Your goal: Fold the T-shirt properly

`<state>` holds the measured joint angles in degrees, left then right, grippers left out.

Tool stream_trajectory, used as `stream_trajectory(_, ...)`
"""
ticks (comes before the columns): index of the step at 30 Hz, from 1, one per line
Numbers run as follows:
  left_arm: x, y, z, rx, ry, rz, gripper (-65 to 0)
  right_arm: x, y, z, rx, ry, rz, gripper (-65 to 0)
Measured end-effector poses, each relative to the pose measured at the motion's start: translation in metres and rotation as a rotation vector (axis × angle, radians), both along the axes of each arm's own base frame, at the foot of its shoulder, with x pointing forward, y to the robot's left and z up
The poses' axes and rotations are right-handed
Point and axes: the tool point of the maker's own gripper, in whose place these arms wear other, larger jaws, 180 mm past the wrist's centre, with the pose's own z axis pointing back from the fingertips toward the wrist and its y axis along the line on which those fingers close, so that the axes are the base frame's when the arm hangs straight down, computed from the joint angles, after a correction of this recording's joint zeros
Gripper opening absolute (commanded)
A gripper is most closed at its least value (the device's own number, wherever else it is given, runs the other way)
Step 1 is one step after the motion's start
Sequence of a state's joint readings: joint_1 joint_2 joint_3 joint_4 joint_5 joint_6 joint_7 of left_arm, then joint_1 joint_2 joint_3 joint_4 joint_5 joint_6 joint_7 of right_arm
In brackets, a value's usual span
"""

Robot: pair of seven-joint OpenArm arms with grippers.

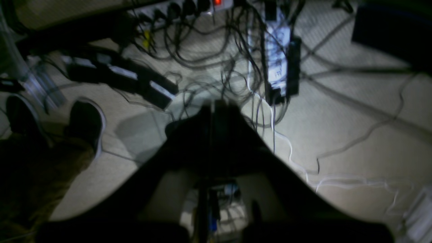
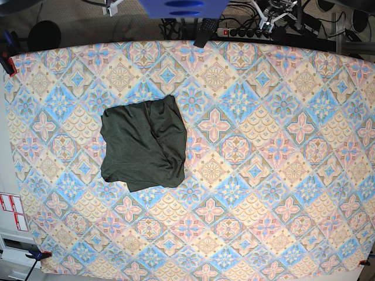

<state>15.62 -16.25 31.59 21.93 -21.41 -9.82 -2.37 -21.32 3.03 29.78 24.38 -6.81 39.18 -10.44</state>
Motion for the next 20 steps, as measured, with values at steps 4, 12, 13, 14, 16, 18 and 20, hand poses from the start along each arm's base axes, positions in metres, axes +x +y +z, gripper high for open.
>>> stream_trajectory(4,0.018,-0.026,-0.003,-0.047,-0.032,0.012,-65.0,0.015,-0.003,-0.006,-0.049,-0.02,-0.014,-63.4)
stream_trajectory(12,0.024,-0.067,-0.005,-0.105,-0.039,0.027,-65.0,0.002,-0.029,-0.013,-0.184,0.036,-0.025,-63.3)
stream_trajectory(13,0.026,-0.069,-0.005,-0.112,-0.042,0.029,-65.0,0.007,-0.029,-0.014,-0.188,0.032,-0.026,-63.3)
stream_trajectory(14,0.027,-0.071,-0.005,-0.115,-0.043,0.029,-65.0,0.012,-0.028,-0.015,-0.193,0.028,-0.028,-63.3)
stream_trajectory(16,0.029,-0.073,-0.005,-0.11,-0.048,0.033,-65.0,0.026,-0.022,-0.017,-0.183,0.009,-0.034,-63.5)
stream_trajectory(18,0.028,-0.074,-0.005,-0.114,-0.046,0.037,-65.0,0.042,-0.014,-0.018,-0.173,-0.023,-0.044,-63.5)
stream_trajectory(20,0.027,-0.076,-0.005,-0.117,-0.044,0.039,-65.0,0.049,-0.005,-0.019,-0.16,-0.034,-0.052,-63.5)
